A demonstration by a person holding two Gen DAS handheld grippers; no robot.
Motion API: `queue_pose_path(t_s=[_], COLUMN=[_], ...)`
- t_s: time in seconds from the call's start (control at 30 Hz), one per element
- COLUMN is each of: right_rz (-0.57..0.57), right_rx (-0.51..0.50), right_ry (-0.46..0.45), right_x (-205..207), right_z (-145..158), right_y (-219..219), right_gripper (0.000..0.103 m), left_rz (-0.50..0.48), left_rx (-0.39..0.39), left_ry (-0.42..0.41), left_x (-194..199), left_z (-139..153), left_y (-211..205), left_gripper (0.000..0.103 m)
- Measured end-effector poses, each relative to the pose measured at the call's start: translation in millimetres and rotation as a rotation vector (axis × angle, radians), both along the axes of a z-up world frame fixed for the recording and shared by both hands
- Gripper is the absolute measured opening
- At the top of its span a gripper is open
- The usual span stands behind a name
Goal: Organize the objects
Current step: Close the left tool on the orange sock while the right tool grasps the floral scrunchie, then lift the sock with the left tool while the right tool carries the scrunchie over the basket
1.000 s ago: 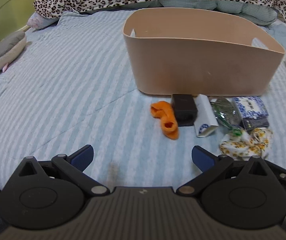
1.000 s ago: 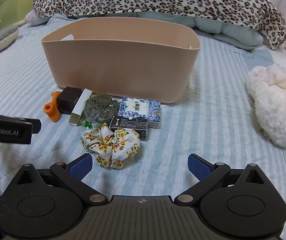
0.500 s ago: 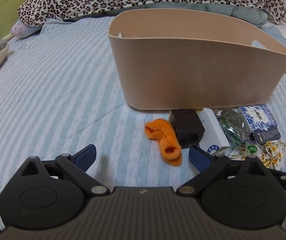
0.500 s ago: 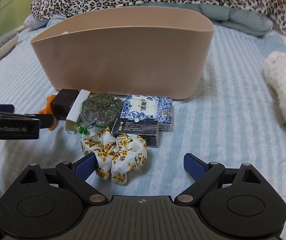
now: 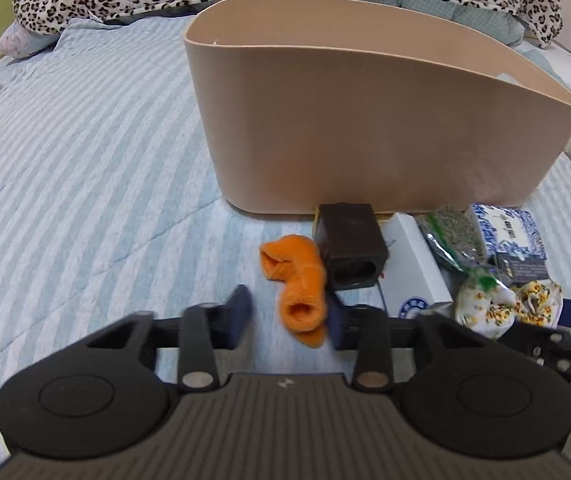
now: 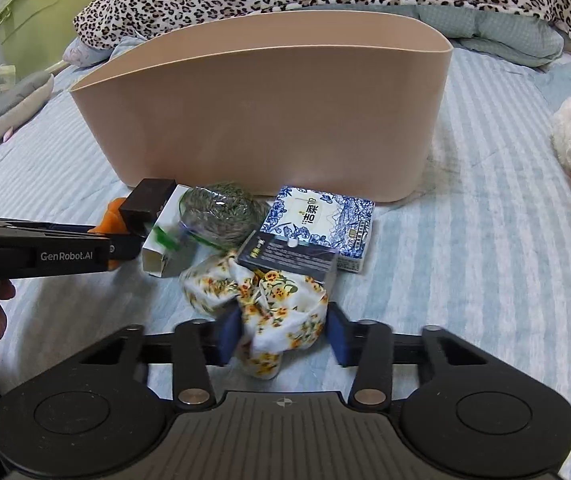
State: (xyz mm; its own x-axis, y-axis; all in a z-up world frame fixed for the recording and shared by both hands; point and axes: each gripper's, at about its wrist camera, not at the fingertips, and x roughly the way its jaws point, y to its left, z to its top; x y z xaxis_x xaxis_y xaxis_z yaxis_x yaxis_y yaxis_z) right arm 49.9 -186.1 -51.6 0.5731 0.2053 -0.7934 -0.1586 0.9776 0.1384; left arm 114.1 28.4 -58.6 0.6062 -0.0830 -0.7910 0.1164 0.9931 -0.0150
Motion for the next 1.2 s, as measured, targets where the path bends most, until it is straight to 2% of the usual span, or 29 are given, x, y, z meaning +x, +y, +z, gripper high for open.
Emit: queue_pose_path(t_s=[0.03, 0.17, 0.37, 0.53, 0.67, 0.93, 1.03, 1.2], right_rz=[-0.001, -0.005, -0.03, -0.052, -0.065, -0.071, -0.073, -0.08], right_rx=[-0.002, -0.006, -0.003, 0.015, 0.016, 0.033, 0.038, 0.018], right_ry=[0.002, 0.014, 0.027, -0.001, -0.058, -0.207, -0.263, -0.374], right_x=[-0.5, -1.9, -11.6, -23.8, -35.2, -46.4, -42.8, -26.2], right_z=[0.5, 4.1, 8.6, 19.5, 36.7, 86.5, 108.4, 146.3], right_y=[-0.5, -1.1, -11.2, -20.9, -25.4, -30.0, -33.9, -35.8], right_gripper=[0.028, 0.016, 0.012, 0.012, 0.012, 0.012, 0.012, 0.012], left_rz=[-0.005, -0.016, -0.014, -0.027, -0.034, -0.068, -0.07, -0.063], left_rx=[-0.001, 0.012, 0.016, 0.015, 0.002, -0.011, -0.03, 0.001], left_ry=[-0.001, -0.005, -0.007, -0.049, -0.096, -0.255, -0.295, -0.368], left_x=[0.4, -6.4, -19.8, -37.0, -50.9, -77.3, -78.8, -61.9], left_z=[0.4, 2.2, 10.4, 29.6, 50.6, 108.3, 128.6, 158.0], left_y=[-0.2, -0.9, 0.2, -1.8, -4.5, -19.0, -22.1, -31.0], left_gripper=[0.023, 0.013, 0.012, 0.012, 0.012, 0.012, 0.012, 0.012])
